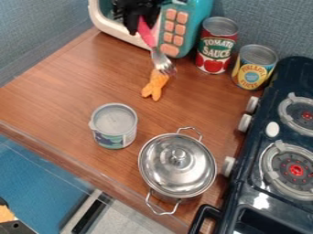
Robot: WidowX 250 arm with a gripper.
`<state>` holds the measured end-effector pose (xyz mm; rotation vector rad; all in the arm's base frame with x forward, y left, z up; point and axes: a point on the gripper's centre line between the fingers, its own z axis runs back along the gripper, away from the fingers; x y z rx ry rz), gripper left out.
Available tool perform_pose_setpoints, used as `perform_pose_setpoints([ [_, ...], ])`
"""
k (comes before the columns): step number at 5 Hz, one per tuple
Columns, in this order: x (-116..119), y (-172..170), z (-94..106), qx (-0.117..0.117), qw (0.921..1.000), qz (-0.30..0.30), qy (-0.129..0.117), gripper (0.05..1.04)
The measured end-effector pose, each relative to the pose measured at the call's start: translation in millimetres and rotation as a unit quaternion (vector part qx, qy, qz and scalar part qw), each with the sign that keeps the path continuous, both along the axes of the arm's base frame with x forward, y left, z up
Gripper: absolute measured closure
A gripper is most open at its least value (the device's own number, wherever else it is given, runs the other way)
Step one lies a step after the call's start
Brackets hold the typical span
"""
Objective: Picked the red fork and switched it with the yellow object
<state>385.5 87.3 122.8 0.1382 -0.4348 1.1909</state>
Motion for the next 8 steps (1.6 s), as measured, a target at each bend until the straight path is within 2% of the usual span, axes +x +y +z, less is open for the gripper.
perform_pose_setpoints([
  [1, 9, 16, -12.0, 0.028, 0.9972, 0.07, 0.002, 0.676],
  [2, 16, 31, -31.8, 0.061, 0.99, 0.126, 0.007, 0.676],
  [3, 18, 36, -38.8, 0.076, 0.9865, 0.143, 0.021, 0.676],
  [4, 17, 40, -37.3, 0.085, 0.9848, 0.15, 0.021, 0.676],
  [7, 15, 46, -37.6, 0.086, 0.9842, 0.153, 0.023, 0.676],
  [8, 16, 46, -45.5, 0.086, 0.9845, 0.15, 0.027, 0.676],
])
